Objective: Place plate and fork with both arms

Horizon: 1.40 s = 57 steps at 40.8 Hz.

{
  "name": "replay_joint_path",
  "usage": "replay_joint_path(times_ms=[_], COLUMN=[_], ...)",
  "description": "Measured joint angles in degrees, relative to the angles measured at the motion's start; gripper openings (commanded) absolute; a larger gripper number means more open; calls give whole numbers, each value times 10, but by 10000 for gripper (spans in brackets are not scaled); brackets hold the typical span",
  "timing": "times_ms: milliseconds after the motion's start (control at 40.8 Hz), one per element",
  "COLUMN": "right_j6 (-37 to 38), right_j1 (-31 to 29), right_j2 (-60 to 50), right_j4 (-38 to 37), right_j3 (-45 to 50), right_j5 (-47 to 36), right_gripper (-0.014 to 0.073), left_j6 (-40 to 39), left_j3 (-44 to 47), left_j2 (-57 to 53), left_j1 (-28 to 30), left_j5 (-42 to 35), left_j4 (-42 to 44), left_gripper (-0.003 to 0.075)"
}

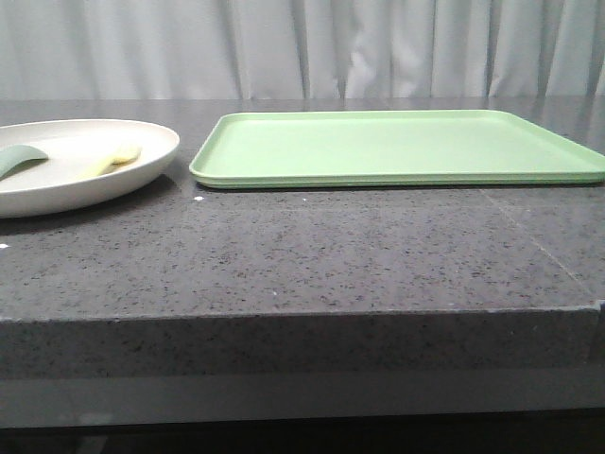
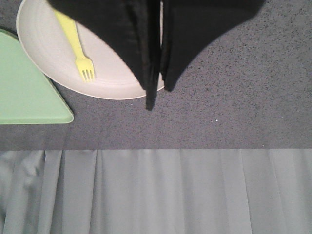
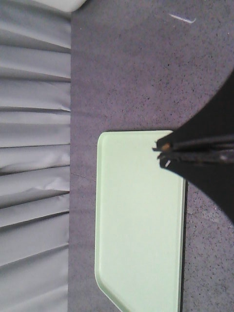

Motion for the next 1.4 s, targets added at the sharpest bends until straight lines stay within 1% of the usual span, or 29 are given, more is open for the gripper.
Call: replay_joint_path(times_ms=[123, 172, 221, 270, 319, 343, 441, 515, 539, 588, 858, 1005, 1127, 1225, 1397], right_j6=[0, 0, 0, 0, 0, 0, 0, 0, 0, 0, 0, 0, 0, 0, 0], right_j1=[0, 0, 0, 0, 0, 0, 0, 0, 0, 0, 0, 0, 0, 0, 0], right_j2=[3, 3, 3, 3, 3, 3, 3, 3, 3, 3, 3, 3, 3, 3, 3], right_j4=[0, 0, 0, 0, 0, 0, 0, 0, 0, 0, 0, 0, 0, 0, 0], right_j3=[-1, -1, -1, -1, -1, -1, -1, -1, -1, -1, -1, -1, -1, -1, -1], right_j5=[0, 0, 0, 0, 0, 0, 0, 0, 0, 0, 0, 0, 0, 0, 1], right_gripper=[-85, -38, 27, 110, 218, 274, 447, 535, 550, 568, 568, 567, 565, 565, 565], left_j6=[0, 0, 0, 0, 0, 0, 0, 0, 0, 0, 0, 0, 0, 0, 0], left_j3=[-4, -4, -5, -5, -5, -5, -5, -5, -5, -5, -5, -18, -56, -100, -191], left_j2=[19, 20, 20, 20, 20, 20, 20, 20, 21, 22, 24, 36, 83, 133, 233], left_j1=[0, 0, 0, 0, 0, 0, 0, 0, 0, 0, 0, 0, 4, 18, 42], left_j5=[1, 1, 1, 1, 1, 1, 1, 1, 1, 0, -15, -18, 24, 67, 170], left_j4=[0, 0, 0, 0, 0, 0, 0, 0, 0, 0, 0, 0, 0, 0, 0], left_gripper=[-16, 1, 48, 122, 225, 312, 560, 671, 689, 699, 637, 631, 631, 631, 631])
